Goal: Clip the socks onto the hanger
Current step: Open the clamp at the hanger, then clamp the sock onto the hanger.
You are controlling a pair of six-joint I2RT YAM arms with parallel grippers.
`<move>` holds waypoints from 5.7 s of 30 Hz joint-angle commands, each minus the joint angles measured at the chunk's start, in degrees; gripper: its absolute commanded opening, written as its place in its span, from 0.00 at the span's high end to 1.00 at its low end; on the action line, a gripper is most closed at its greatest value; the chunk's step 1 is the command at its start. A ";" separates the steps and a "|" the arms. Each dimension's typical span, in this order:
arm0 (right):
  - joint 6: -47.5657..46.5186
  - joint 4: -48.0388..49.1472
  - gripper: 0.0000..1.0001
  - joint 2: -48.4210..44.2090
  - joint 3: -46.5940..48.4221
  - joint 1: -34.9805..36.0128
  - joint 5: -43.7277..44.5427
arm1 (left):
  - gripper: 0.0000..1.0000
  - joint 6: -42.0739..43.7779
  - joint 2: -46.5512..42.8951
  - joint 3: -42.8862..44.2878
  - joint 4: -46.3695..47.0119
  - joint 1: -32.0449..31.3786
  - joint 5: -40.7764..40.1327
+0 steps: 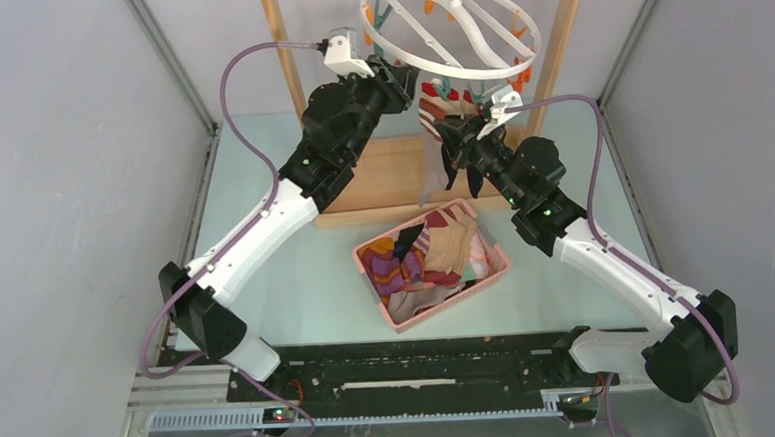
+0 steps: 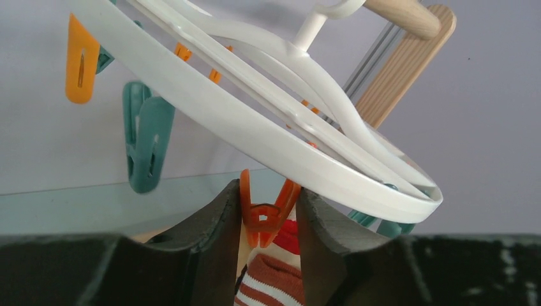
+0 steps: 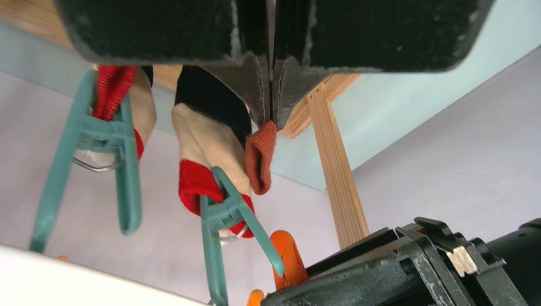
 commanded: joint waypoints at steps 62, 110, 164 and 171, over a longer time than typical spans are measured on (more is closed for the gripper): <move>2.97 6.12 1.00 -0.31 2.63 -0.49 -7.71 | 0.93 3.18 -0.16 8.61 -5.30 0.70 -4.32; -5.28 1.65 1.00 10.85 14.00 7.10 5.96 | 1.00 4.66 0.05 14.84 -16.60 -2.38 -16.72; -11.26 8.24 1.00 10.01 12.09 9.06 8.60 | 0.99 5.12 -1.02 13.27 -17.21 -1.87 -15.81; -15.41 9.56 1.00 10.09 12.06 10.02 11.19 | 0.99 4.71 -1.03 13.18 -17.30 -1.91 -15.64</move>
